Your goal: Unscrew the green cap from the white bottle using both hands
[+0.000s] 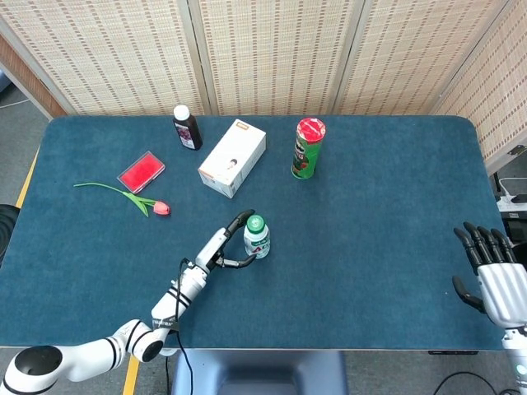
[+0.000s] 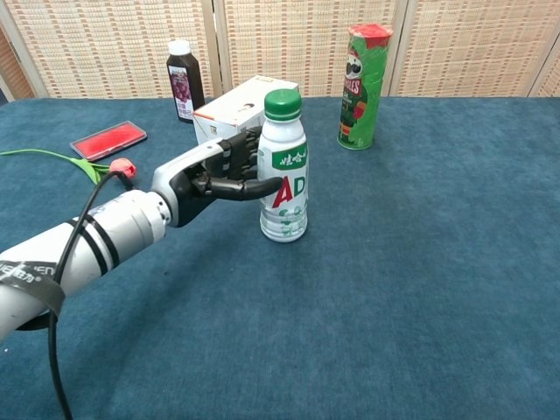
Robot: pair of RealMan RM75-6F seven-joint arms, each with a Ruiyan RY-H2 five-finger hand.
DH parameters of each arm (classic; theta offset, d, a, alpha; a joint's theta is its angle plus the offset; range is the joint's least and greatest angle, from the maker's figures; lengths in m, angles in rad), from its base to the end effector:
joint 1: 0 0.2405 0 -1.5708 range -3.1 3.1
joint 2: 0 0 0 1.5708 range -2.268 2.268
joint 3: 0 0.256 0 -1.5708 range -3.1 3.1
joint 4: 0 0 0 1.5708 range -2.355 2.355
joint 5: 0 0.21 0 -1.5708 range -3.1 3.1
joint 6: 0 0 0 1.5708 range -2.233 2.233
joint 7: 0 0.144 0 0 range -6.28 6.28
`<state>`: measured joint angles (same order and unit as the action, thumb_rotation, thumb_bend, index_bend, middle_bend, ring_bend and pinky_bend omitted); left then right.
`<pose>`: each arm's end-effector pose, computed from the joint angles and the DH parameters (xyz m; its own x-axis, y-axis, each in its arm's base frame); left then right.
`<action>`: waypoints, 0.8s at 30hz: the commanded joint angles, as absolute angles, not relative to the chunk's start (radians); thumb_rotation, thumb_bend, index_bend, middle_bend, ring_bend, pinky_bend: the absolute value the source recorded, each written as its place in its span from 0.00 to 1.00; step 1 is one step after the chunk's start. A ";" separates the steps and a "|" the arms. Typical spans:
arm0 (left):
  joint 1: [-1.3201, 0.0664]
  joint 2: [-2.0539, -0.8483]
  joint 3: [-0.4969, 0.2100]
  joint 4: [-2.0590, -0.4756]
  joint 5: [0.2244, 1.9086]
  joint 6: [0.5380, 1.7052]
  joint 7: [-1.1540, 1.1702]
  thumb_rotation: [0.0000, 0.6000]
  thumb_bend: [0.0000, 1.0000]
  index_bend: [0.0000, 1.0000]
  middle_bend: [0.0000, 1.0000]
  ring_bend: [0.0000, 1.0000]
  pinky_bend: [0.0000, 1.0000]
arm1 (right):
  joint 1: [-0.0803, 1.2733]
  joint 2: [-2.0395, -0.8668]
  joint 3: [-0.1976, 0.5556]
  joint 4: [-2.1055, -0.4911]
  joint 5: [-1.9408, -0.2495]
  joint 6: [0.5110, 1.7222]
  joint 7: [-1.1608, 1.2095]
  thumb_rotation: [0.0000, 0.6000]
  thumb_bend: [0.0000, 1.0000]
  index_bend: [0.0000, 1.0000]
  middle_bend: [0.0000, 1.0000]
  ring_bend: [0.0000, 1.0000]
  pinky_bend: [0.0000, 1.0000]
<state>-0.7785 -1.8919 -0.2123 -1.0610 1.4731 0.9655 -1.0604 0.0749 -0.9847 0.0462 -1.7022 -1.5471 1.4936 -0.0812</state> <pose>-0.1091 0.3431 -0.0960 -0.5628 0.5849 0.5841 0.6892 -0.0580 0.7222 -0.2973 -0.1763 0.1907 0.5101 0.0055 0.8601 -0.8589 -0.0494 0.5097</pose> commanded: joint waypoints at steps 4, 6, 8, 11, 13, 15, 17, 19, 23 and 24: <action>-0.818 -1.928 -0.238 -1.026 1.441 0.927 -1.032 1.00 0.30 0.00 0.00 0.00 0.03 | 0.071 -0.979 0.041 -1.696 -1.542 1.486 -0.062 0.99 0.31 0.00 0.00 0.00 0.00; -0.830 -1.939 -0.245 -1.013 1.431 0.916 -1.028 1.00 0.30 0.00 0.00 0.00 0.03 | 0.071 -0.978 0.040 -1.693 -1.540 1.484 -0.054 0.99 0.31 0.00 0.00 0.00 0.00; -0.839 -1.950 -0.251 -1.002 1.426 0.911 -1.023 1.00 0.30 0.01 0.00 0.00 0.03 | 0.070 -0.976 0.041 -1.690 -1.538 1.484 -0.049 0.99 0.31 0.00 0.00 0.00 0.00; -0.852 -1.962 -0.257 -0.993 1.424 0.910 -1.023 1.00 0.31 0.16 0.08 0.00 0.03 | 0.068 -0.972 0.041 -1.687 -1.537 1.485 -0.041 0.99 0.31 0.00 0.00 0.00 0.00; -0.858 -1.970 -0.261 -0.984 1.425 0.917 -1.023 1.00 0.31 0.35 0.19 0.00 0.03 | 0.066 -0.969 0.040 -1.687 -1.537 1.487 -0.037 0.99 0.31 0.00 0.00 0.00 0.00; -0.859 -1.979 -0.264 -0.973 1.426 0.932 -1.018 1.00 0.30 0.47 0.32 0.01 0.03 | 0.065 -0.967 0.040 -1.686 -1.536 1.488 -0.036 0.99 0.31 0.00 0.00 0.00 0.00; -0.857 -1.990 -0.265 -0.961 1.417 0.940 -1.003 1.00 0.32 0.54 0.45 0.06 0.04 | 0.065 -0.966 0.040 -1.686 -1.536 1.486 -0.036 0.99 0.31 0.00 0.00 0.00 0.00; -0.854 -1.998 -0.268 -0.956 1.407 0.942 -0.990 1.00 0.38 0.60 0.59 0.16 0.06 | 0.067 -0.965 0.039 -1.688 -1.539 1.482 -0.037 0.99 0.31 0.00 0.00 0.00 0.00; -0.843 -2.009 -0.277 -0.957 1.383 0.948 -0.981 1.00 0.53 0.69 0.74 0.28 0.10 | 0.078 -0.962 0.040 -1.696 -1.555 1.475 -0.046 0.99 0.31 0.00 0.00 0.00 0.00; -0.838 -2.012 -0.280 -0.960 1.377 0.952 -0.980 1.00 0.56 0.71 0.77 0.30 0.11 | 0.089 -0.958 0.041 -1.700 -1.567 1.466 -0.049 0.99 0.31 0.00 0.00 0.00 0.00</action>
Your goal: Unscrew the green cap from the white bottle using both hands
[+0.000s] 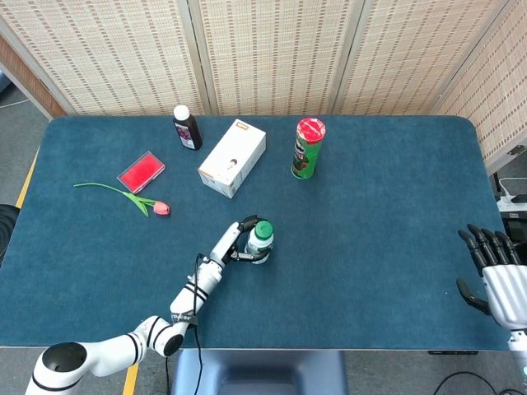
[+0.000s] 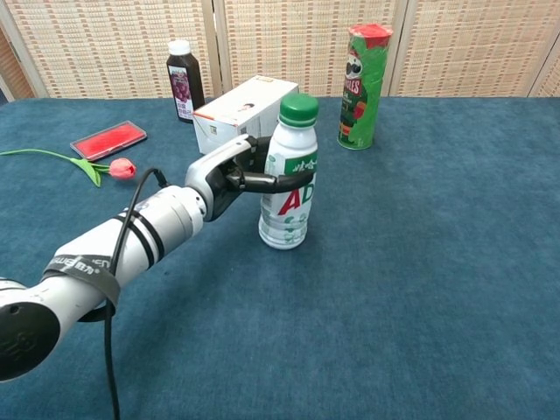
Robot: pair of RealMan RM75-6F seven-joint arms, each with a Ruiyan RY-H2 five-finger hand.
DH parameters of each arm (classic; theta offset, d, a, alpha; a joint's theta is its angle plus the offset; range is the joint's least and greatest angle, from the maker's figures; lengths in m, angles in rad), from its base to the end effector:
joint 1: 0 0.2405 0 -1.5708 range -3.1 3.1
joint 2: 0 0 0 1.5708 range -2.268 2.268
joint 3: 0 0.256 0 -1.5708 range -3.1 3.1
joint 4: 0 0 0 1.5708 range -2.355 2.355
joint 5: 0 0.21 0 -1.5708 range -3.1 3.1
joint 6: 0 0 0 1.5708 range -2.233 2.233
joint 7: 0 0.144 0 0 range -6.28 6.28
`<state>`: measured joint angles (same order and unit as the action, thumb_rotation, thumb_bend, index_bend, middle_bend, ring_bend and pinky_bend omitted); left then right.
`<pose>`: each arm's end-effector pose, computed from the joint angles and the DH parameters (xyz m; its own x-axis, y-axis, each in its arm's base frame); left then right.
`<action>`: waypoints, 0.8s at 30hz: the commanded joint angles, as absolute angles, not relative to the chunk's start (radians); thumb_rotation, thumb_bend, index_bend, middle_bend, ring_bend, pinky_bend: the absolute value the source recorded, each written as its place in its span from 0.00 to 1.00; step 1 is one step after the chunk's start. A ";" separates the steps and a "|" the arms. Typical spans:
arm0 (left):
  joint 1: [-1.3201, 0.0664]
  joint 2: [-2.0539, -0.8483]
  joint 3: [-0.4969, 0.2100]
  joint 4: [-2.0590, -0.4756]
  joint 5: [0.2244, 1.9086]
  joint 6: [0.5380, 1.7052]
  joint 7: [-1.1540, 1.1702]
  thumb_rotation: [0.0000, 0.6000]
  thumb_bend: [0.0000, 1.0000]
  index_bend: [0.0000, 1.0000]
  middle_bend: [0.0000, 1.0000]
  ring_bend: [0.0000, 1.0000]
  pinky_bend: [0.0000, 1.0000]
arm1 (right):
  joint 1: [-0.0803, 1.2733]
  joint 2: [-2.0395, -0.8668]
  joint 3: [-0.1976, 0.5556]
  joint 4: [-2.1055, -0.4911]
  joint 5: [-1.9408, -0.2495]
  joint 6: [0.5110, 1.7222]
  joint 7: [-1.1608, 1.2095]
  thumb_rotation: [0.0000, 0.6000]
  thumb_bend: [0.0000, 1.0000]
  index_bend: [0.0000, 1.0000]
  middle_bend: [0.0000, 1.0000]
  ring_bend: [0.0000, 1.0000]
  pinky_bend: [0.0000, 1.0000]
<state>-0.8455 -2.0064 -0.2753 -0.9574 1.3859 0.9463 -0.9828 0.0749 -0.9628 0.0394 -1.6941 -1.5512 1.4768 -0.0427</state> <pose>-0.0845 0.3555 -0.1172 -0.5817 0.5390 0.6092 0.6946 -0.0605 0.7169 -0.3012 -0.1750 0.1950 0.5040 -0.0178 0.8635 -0.8629 -0.0523 0.5026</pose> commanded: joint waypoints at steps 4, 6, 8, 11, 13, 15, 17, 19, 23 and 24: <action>-0.815 -2.028 -0.294 -1.003 1.347 0.976 -0.969 1.00 0.59 0.75 0.81 0.33 0.13 | 0.157 -0.912 0.053 -1.746 -1.611 1.392 -0.043 0.98 0.31 0.00 0.00 0.00 0.00; -0.806 -2.034 -0.307 -1.035 1.328 0.982 -0.963 1.00 0.60 0.76 0.83 0.34 0.13 | 0.193 -0.882 0.062 -1.779 -1.622 1.348 -0.057 0.97 0.31 0.03 0.00 0.00 0.00; -0.802 -2.030 -0.314 -1.069 1.318 0.982 -0.944 1.00 0.60 0.77 0.84 0.35 0.12 | 0.230 -0.848 0.072 -1.821 -1.622 1.297 -0.067 0.98 0.31 0.11 0.00 0.00 0.00; -0.798 -2.026 -0.318 -1.109 1.313 0.994 -0.885 1.00 0.61 0.77 0.84 0.36 0.11 | 0.292 -0.792 0.096 -1.894 -1.603 1.211 -0.081 0.99 0.31 0.18 0.00 0.00 0.00; -0.796 -2.021 -0.324 -1.140 1.302 0.993 -0.856 1.00 0.61 0.77 0.84 0.36 0.11 | 0.335 -0.762 0.116 -1.940 -1.585 1.155 -0.092 1.00 0.31 0.22 0.00 0.00 0.00; -0.795 -2.020 -0.332 -1.159 1.288 0.991 -0.822 1.00 0.61 0.77 0.85 0.36 0.11 | 0.380 -0.740 0.137 -1.981 -1.559 1.097 -0.107 1.00 0.31 0.24 0.00 0.00 0.00; -0.796 -2.020 -0.340 -1.169 1.273 0.987 -0.786 1.00 0.61 0.77 0.85 0.38 0.12 | 0.418 -0.727 0.154 -2.012 -1.529 1.046 -0.131 1.00 0.31 0.26 0.00 0.00 0.00; -0.803 -2.020 -0.351 -1.170 1.257 0.983 -0.734 1.00 0.62 0.77 0.85 0.41 0.14 | 0.461 -0.720 0.175 -2.041 -1.485 0.994 -0.172 1.00 0.31 0.26 0.00 0.00 0.00; -0.818 -2.020 -0.374 -1.165 1.240 0.983 -0.662 1.00 0.63 0.77 0.86 0.42 0.16 | 0.534 -0.734 0.214 -2.086 -1.392 0.925 -0.231 1.00 0.34 0.27 0.00 0.00 0.00; -0.820 -2.017 -0.378 -1.170 1.238 0.981 -0.650 1.00 0.64 0.77 0.86 0.42 0.17 | 0.555 -0.741 0.222 -2.094 -1.362 0.908 -0.254 1.00 0.36 0.27 0.00 0.00 0.00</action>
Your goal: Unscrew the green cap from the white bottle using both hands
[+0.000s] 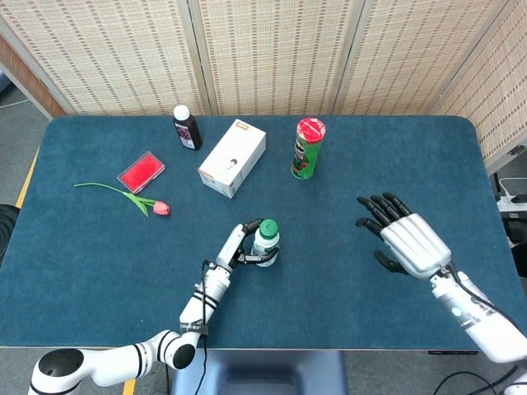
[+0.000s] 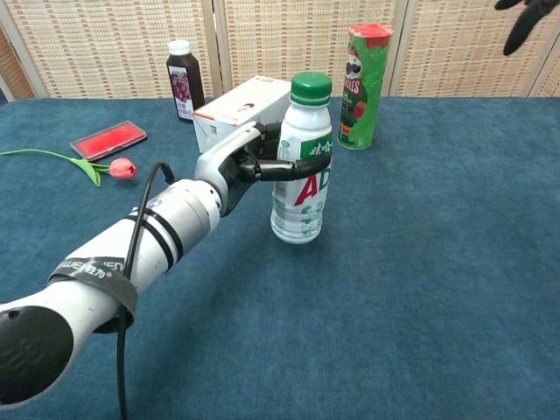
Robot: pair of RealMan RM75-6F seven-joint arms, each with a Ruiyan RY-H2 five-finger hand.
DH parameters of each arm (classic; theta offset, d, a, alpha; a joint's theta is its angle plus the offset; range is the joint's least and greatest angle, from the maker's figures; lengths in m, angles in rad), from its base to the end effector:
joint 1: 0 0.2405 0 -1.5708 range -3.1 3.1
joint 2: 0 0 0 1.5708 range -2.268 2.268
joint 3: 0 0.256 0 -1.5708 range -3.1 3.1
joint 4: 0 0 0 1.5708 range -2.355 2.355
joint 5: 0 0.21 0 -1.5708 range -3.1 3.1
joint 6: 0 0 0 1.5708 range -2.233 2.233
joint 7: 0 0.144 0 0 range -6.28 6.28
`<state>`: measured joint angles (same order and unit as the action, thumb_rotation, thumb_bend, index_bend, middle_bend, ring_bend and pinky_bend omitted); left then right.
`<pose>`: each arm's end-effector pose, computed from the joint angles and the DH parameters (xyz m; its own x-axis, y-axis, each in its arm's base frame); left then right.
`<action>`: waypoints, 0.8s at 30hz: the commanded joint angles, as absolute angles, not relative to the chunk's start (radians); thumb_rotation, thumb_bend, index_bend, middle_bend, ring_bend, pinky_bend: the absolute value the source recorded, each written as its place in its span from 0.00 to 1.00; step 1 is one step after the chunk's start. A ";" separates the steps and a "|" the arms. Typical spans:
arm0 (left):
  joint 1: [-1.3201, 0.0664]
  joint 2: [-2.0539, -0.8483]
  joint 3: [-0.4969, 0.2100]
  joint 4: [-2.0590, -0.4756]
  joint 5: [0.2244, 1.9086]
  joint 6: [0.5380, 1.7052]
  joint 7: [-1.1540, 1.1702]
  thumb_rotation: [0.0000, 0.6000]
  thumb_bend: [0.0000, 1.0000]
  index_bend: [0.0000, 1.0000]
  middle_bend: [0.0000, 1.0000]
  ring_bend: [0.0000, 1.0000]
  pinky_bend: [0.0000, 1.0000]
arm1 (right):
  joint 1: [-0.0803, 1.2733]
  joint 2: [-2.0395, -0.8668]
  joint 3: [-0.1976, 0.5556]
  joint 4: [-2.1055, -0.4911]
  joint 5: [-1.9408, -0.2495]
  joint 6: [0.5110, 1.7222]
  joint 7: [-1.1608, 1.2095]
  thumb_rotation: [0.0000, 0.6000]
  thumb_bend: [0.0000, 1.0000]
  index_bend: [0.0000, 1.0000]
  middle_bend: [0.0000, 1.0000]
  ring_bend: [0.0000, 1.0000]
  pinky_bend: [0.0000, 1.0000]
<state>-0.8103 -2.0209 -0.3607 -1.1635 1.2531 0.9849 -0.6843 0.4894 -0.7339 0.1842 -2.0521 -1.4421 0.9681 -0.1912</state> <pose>-0.0516 0.3375 -0.1111 -0.6138 0.4771 0.6290 0.6890 -0.0653 0.7218 -0.1592 -0.2710 0.1800 0.6059 -0.1592 0.7794 -0.7492 -0.4437 0.4918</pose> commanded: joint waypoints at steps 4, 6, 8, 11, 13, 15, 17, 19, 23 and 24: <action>-0.820 -2.006 -0.383 -1.193 1.238 0.984 -0.624 1.00 0.65 0.78 0.87 0.43 0.18 | 0.619 -0.776 0.237 -2.109 -1.253 0.858 -0.328 1.00 0.37 0.28 0.00 0.00 0.00; -0.820 -2.001 -0.385 -1.200 1.241 0.991 -0.607 1.00 0.67 0.78 0.87 0.45 0.20 | 0.651 -0.796 0.239 -2.112 -1.201 0.839 -0.361 1.00 0.37 0.29 0.00 0.00 0.00; -0.819 -1.994 -0.389 -1.216 1.238 0.988 -0.606 1.00 0.69 0.79 0.87 0.46 0.22 | 0.678 -0.814 0.238 -2.115 -1.156 0.831 -0.396 1.00 0.37 0.29 0.00 0.00 0.00; -0.818 -1.986 -0.394 -1.230 1.234 0.985 -0.601 1.00 0.69 0.79 0.88 0.46 0.22 | 0.709 -0.834 0.236 -2.124 -1.103 0.824 -0.425 1.00 0.37 0.29 0.00 0.00 0.00; -0.818 -1.983 -0.395 -1.239 1.229 0.980 -0.596 1.00 0.70 0.79 0.88 0.46 0.22 | 0.732 -0.848 0.234 -2.127 -1.068 0.825 -0.450 1.00 0.37 0.29 0.00 0.00 0.00; -0.819 -1.983 -0.397 -1.246 1.222 0.974 -0.588 1.00 0.70 0.79 0.88 0.46 0.22 | 0.755 -0.864 0.232 -2.130 -1.035 0.828 -0.472 1.00 0.37 0.29 0.00 0.00 0.00; -0.821 -1.984 -0.397 -1.248 1.218 0.971 -0.579 1.00 0.69 0.79 0.88 0.46 0.22 | 0.771 -0.874 0.232 -2.135 -1.010 0.835 -0.485 1.00 0.37 0.29 0.00 0.00 0.00; -0.822 -1.985 -0.397 -1.250 1.216 0.970 -0.572 1.00 0.69 0.79 0.88 0.46 0.22 | 0.786 -0.883 0.231 -2.141 -0.991 0.851 -0.502 1.00 0.37 0.29 0.00 0.00 0.00; -0.823 -1.986 -0.397 -1.254 1.215 0.968 -0.567 1.00 0.69 0.79 0.88 0.46 0.22 | 0.811 -0.899 0.225 -2.146 -0.954 0.872 -0.530 1.00 0.37 0.29 0.00 0.00 0.00; -0.823 -1.987 -0.396 -1.254 1.214 0.968 -0.566 1.00 0.69 0.79 0.88 0.46 0.22 | 0.819 -0.905 0.222 -2.145 -0.943 0.877 -0.540 1.00 0.37 0.29 0.00 0.00 0.00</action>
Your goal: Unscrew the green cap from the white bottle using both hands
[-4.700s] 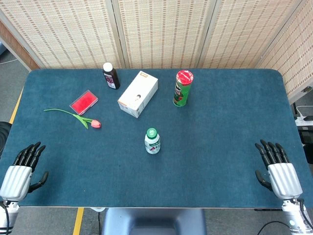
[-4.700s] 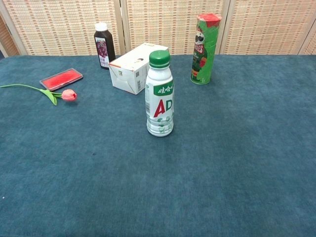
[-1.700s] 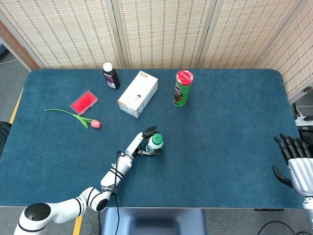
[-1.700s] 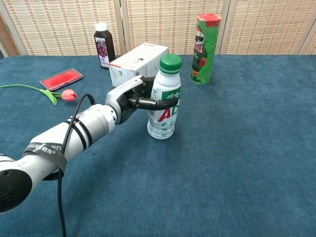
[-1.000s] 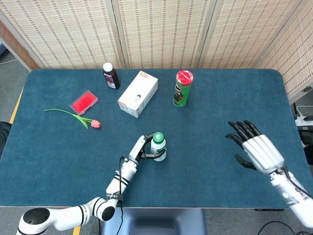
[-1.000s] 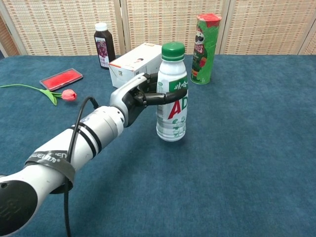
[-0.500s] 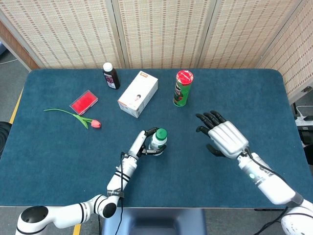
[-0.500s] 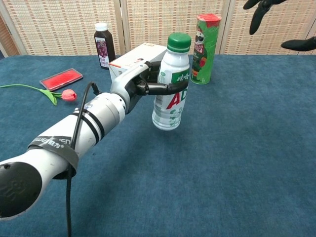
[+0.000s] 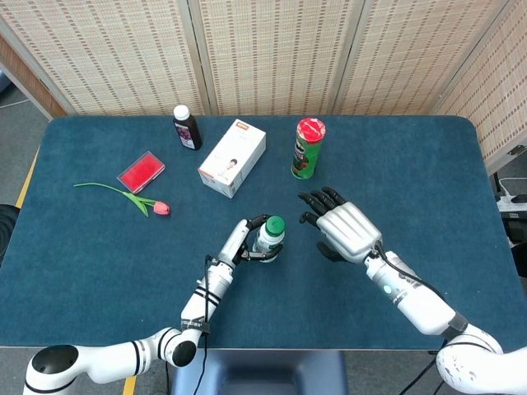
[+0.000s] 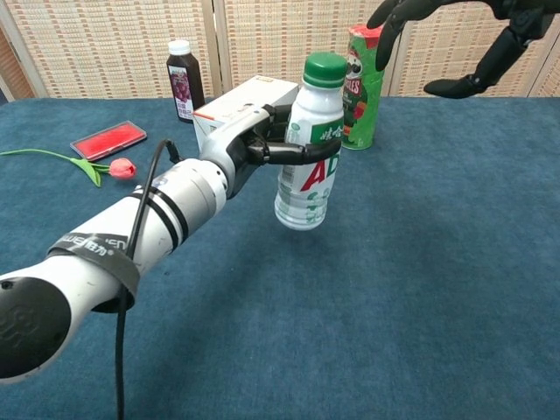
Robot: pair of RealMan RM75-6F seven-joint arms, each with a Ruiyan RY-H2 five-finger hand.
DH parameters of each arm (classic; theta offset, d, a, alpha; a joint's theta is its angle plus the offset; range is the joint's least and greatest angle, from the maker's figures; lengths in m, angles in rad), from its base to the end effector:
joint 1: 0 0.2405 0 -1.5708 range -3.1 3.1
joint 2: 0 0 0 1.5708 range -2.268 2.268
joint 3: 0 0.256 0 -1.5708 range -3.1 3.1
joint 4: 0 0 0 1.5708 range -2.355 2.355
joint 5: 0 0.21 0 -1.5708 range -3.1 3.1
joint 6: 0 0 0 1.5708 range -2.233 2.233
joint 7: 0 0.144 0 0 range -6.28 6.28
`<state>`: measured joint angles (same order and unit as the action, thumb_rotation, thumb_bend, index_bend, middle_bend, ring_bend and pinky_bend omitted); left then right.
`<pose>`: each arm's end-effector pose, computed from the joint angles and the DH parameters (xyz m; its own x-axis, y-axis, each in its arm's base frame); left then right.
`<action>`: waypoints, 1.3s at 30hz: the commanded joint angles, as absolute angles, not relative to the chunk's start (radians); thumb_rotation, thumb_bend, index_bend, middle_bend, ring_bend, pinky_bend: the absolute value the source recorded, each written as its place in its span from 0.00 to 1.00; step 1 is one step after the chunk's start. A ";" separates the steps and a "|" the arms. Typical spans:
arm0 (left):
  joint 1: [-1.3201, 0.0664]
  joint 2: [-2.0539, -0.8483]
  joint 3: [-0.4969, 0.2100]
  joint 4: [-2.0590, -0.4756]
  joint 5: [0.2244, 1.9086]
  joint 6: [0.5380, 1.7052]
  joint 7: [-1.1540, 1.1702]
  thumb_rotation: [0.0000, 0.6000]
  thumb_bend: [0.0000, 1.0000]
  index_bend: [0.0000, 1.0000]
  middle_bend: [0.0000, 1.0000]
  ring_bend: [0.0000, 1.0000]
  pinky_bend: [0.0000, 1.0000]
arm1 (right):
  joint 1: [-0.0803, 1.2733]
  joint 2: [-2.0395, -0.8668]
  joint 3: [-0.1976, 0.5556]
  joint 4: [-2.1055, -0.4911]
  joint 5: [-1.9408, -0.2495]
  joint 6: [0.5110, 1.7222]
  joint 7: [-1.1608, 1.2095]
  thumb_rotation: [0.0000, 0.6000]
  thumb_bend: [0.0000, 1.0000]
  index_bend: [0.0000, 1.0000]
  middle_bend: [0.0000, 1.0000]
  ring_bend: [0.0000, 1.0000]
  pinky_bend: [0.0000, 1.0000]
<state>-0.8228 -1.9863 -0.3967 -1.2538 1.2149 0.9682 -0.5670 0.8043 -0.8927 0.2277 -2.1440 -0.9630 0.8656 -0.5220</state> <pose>-0.0352 0.3388 -0.0990 -0.5789 0.4841 0.6562 0.7097 -0.0971 0.6977 -0.0813 -0.3048 0.1276 0.6010 -0.2275 0.7662 -0.7453 -0.5058 0.4344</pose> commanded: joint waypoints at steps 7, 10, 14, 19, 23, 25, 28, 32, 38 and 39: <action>-0.823 -1.992 -0.395 -1.254 1.213 0.964 -0.563 1.00 0.69 0.79 0.88 0.46 0.22 | 0.863 -0.938 0.211 -2.141 -0.885 0.902 -0.574 1.00 0.37 0.29 0.00 0.00 0.00; -0.823 -1.992 -0.395 -1.254 1.213 0.964 -0.562 1.00 0.69 0.79 0.88 0.46 0.22 | 0.866 -0.939 0.210 -2.141 -0.881 0.904 -0.576 1.00 0.37 0.29 0.00 0.00 0.00; -0.827 -1.994 -0.398 -1.251 1.210 0.956 -0.562 1.00 0.70 0.79 0.88 0.46 0.22 | 0.886 -0.958 0.213 -2.141 -0.848 0.907 -0.562 1.00 0.37 0.29 0.00 0.00 0.00; -0.833 -1.992 -0.400 -1.251 1.207 0.945 -0.555 1.00 0.70 0.79 0.88 0.46 0.22 | 0.904 -0.973 0.210 -2.144 -0.837 0.913 -0.553 1.00 0.37 0.29 0.00 0.00 0.00; -0.836 -1.993 -0.400 -1.251 1.207 0.942 -0.545 1.00 0.70 0.79 0.88 0.46 0.22 | 0.919 -0.976 0.202 -2.147 -0.829 0.916 -0.559 1.00 0.38 0.29 0.00 0.00 0.00; -0.838 -1.994 -0.398 -1.251 1.208 0.942 -0.538 1.00 0.70 0.79 0.88 0.46 0.22 | 0.927 -0.978 0.201 -2.150 -0.821 0.922 -0.563 1.00 0.38 0.29 0.00 0.00 0.00; -0.842 -1.996 -0.393 -1.253 1.215 0.942 -0.527 1.00 0.71 0.79 0.88 0.46 0.22 | 0.939 -0.980 0.200 -2.156 -0.809 0.927 -0.566 1.00 0.38 0.29 0.00 0.00 0.00; -0.847 -1.997 -0.391 -1.251 1.222 0.945 -0.513 1.00 0.72 0.79 0.88 0.46 0.22 | 0.955 -0.978 0.193 -2.160 -0.794 0.928 -0.575 1.00 0.38 0.29 0.00 0.00 0.00; -0.850 -1.995 -0.384 -1.243 1.248 0.962 -0.507 1.00 0.79 0.79 0.89 0.51 0.27 | 0.977 -0.977 0.182 -2.164 -0.768 0.931 -0.587 1.00 0.38 0.29 0.00 0.00 0.00; -0.850 -1.995 -0.383 -1.242 1.252 0.964 -0.508 1.00 0.80 0.79 0.90 0.51 0.28 | 0.980 -0.978 0.180 -2.163 -0.764 0.931 -0.588 1.00 0.38 0.29 0.00 0.00 0.00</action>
